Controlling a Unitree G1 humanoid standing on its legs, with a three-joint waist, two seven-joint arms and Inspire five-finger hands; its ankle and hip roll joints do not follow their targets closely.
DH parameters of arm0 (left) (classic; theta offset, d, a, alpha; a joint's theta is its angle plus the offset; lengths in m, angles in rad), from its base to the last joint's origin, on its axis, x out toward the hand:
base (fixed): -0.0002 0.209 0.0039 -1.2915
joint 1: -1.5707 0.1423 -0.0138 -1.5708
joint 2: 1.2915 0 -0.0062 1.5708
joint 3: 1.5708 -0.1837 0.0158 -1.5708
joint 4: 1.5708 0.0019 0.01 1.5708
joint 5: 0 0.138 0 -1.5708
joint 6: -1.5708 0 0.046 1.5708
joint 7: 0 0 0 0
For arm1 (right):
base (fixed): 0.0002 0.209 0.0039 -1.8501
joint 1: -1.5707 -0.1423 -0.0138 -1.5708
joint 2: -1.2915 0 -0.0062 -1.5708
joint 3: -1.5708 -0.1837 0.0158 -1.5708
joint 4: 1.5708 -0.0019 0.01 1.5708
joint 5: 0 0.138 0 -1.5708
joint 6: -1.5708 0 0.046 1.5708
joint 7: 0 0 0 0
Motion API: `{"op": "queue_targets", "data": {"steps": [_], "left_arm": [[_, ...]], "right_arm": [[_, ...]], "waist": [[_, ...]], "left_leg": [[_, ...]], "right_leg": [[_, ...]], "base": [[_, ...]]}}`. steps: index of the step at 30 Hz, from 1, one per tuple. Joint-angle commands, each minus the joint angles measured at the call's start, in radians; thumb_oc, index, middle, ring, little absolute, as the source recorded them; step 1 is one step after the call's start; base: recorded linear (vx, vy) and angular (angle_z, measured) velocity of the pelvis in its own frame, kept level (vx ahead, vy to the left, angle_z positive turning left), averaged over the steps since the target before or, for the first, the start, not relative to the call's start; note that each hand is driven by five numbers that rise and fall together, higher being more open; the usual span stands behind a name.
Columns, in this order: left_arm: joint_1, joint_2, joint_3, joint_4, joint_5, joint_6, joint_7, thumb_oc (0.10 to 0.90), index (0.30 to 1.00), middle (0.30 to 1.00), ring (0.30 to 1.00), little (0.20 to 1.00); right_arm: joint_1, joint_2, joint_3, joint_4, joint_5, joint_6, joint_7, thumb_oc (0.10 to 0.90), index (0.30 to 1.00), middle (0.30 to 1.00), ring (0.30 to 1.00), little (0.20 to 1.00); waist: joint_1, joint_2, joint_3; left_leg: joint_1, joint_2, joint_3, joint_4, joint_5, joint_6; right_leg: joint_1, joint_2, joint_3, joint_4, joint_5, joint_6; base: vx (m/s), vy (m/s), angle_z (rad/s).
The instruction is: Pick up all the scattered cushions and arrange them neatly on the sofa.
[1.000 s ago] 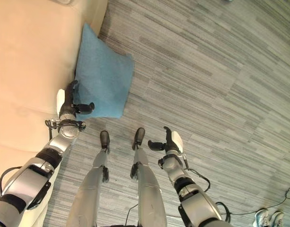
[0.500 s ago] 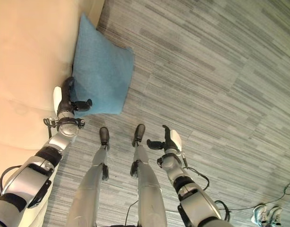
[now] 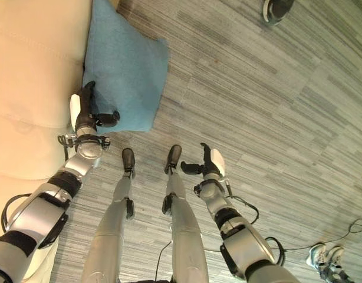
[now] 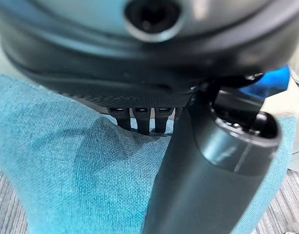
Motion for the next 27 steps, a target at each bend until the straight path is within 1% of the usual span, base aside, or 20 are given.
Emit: {"op": "queue_targets", "data": {"steps": [1, 5, 10, 13, 16, 17, 18, 20, 21, 22, 23, 24, 25, 27], "left_arm": [[0.003, -0.073, -0.005, -0.019, -0.032, -0.038, -0.072, 0.400, 0.300, 0.300, 0.300, 0.300], [0.032, -0.095, -0.018, -0.067, -0.045, -0.050, -0.091, 0.400, 0.300, 0.300, 0.300, 0.300], [0.052, -0.094, -0.012, -0.105, -0.059, -0.058, -0.099, 0.400, 0.300, 0.300, 0.300, 0.300], [0.084, -0.088, 0.001, -0.156, -0.066, -0.063, -0.107, 0.400, 0.300, 0.300, 0.300, 0.300], [0.130, -0.084, 0.008, -0.205, -0.062, -0.063, -0.115, 0.400, 0.300, 0.300, 0.300, 0.300], [0.130, -0.084, 0.008, -0.205, -0.062, -0.063, -0.115, 0.400, 0.300, 0.300, 0.300, 0.300], [0.162, -0.082, 0.011, -0.243, -0.064, -0.064, -0.124, 0.400, 0.300, 0.300, 0.300, 0.300], [0.197, -0.079, 0.013, -0.288, -0.056, -0.061, -0.134, 0.400, 0.300, 0.300, 0.300, 0.300], [0.215, -0.074, 0.010, -0.318, -0.050, -0.062, -0.140, 0.400, 0.300, 0.300, 0.300, 0.300], [0.217, -0.075, 0.010, -0.318, -0.050, -0.062, -0.140, 0.400, 0.300, 0.300, 0.300, 0.300], [0.254, -0.062, 0.010, -0.392, -0.044, -0.064, -0.156, 0.400, 0.300, 0.300, 0.300, 0.300], [0.255, -0.062, 0.010, -0.393, -0.044, -0.064, -0.155, 0.400, 0.300, 0.300, 0.300, 0.300], [0.290, -0.043, 0.011, -0.468, -0.031, -0.067, -0.170, 0.400, 0.300, 0.300, 0.300, 0.300], [0.327, -0.017, 0.010, -0.554, -0.012, -0.068, -0.182, 0.400, 0.300, 0.300, 0.300, 0.300]], "right_arm": [[0.009, -0.033, 0.023, 0.050, 0.029, 0.005, -0.022, 0.800, 0.900, 0.900, 0.900, 0.900], [0.009, -0.041, 0.018, 0.047, 0.037, 0.005, -0.013, 0.800, 0.900, 0.900, 0.900, 0.900], [0.026, -0.044, 0.007, 0.035, 0.043, 0.002, -0.010, 0.800, 0.900, 0.900, 0.900, 0.900], [0.062, -0.044, -0.009, 0.011, 0.048, 0.000, -0.003, 0.800, 0.900, 0.900, 0.900, 0.900], [0.115, -0.043, -0.033, -0.013, 0.055, 0.000, 0.004, 0.800, 0.900, 0.900, 0.900, 0.900], [0.115, -0.043, -0.033, -0.013, 0.055, 0.000, 0.004, 0.800, 0.900, 0.900, 0.900, 0.900], [0.159, -0.044, -0.059, -0.030, 0.069, 0.001, 0.011, 0.800, 0.900, 0.900, 0.900, 0.900], [0.211, -0.038, -0.091, -0.053, 0.090, -0.003, 0.016, 0.800, 0.900, 0.900, 0.900, 0.900], [0.238, -0.036, -0.112, -0.063, 0.105, -0.006, 0.021, 0.800, 0.900, 0.900, 0.900, 0.900], [0.240, -0.036, -0.111, -0.063, 0.105, -0.006, 0.022, 0.800, 0.900, 0.900, 0.900, 0.900], [0.305, -0.036, -0.162, -0.091, 0.146, -0.015, 0.032, 0.800, 0.900, 0.900, 0.900, 0.900], [0.306, -0.036, -0.162, -0.092, 0.146, -0.015, 0.032, 0.800, 0.900, 0.900, 0.900, 0.900], [0.370, -0.040, -0.208, -0.118, 0.179, -0.019, 0.046, 0.800, 0.900, 0.900, 0.900, 0.900], [0.429, -0.040, -0.262, -0.150, 0.217, -0.025, 0.056, 0.800, 0.900, 0.900, 0.900, 0.900]], "waist": [[-0.007, 0.024, 0.018], [-0.005, 0.034, 0.018], [-0.004, 0.039, 0.018], [-0.004, 0.042, 0.016], [-0.005, 0.051, 0.003], [-0.005, 0.051, 0.003], [-0.007, 0.060, -0.003], [-0.009, 0.070, -0.010], [-0.011, 0.075, -0.013], [-0.009, 0.076, -0.016], [-0.013, 0.088, -0.026], [-0.014, 0.088, -0.024], [-0.015, 0.104, -0.038], [-0.017, 0.123, -0.052]], "left_leg": [[-0.036, -0.010, -0.062, 0.074, -0.094, -0.023], [-0.014, -0.015, -0.059, 0.055, -0.087, -0.023], [0.008, -0.019, -0.053, 0.063, -0.094, -0.024], [0.046, -0.022, -0.048, 0.088, -0.111, -0.025], [0.092, -0.023, -0.048, 0.093, -0.122, -0.026], [0.092, -0.023, -0.048, 0.093, -0.122, -0.026], [0.128, -0.024, -0.047, 0.096, -0.128, -0.027], [0.176, -0.025, -0.046, 0.088, -0.129, -0.028], [0.185, -0.031, -0.037, 0.086, -0.103, -0.023], [0.201, -0.027, -0.044, 0.083, -0.129, -0.029], [0.234, -0.033, -0.042, 0.076, -0.104, -0.025], [0.236, -0.033, -0.042, 0.075, -0.104, -0.025], [0.282, -0.035, -0.045, 0.061, -0.104, -0.026], [0.325, -0.040, -0.053, 0.039, -0.098, -0.028]], "right_leg": [[0.043, -0.047, 0.052, 0.034, -0.090, 0.149], [0.048, -0.047, 0.054, 0.045, -0.096, 0.149], [0.065, -0.047, 0.055, 0.058, -0.104, 0.146], [0.110, -0.051, 0.053, 0.074, -0.115, 0.143], [0.152, -0.056, 0.052, 0.089, -0.128, 0.141], [0.152, -0.056, 0.052, 0.089, -0.128, 0.141], [0.184, -0.061, 0.048, 0.104, -0.137, 0.140], [0.227, -0.064, 0.043, 0.112, -0.148, 0.138], [0.239, -0.071, 0.033, 0.110, -0.129, 0.132], [0.251, -0.066, 0.039, 0.114, -0.152, 0.139], [0.291, -0.076, 0.025, 0.111, -0.140, 0.131], [0.293, -0.076, 0.025, 0.111, -0.140, 0.131], [0.330, -0.077, 0.018, 0.117, -0.152, 0.130], [0.376, -0.078, 0.005, 0.114, -0.162, 0.130]], "base": [[0.00, 0.000, 0.00], [0.00, 0.000, 0.00], [0.00, 0.000, 0.00], [-0.01, -0.022, 0.01], [-0.01, -0.029, -0.01], [-0.01, -0.019, -0.06], [-0.03, -0.019, -0.03], [-0.07, -0.022, 0.01], [0.00, 0.000, 0.00], [-0.08, -0.028, -0.01], [0.00, -0.036, -0.01], [-0.08, -0.051, 0.08], [-0.01, -0.058, 0.08], [0.00, -0.072, 0.08]]}}
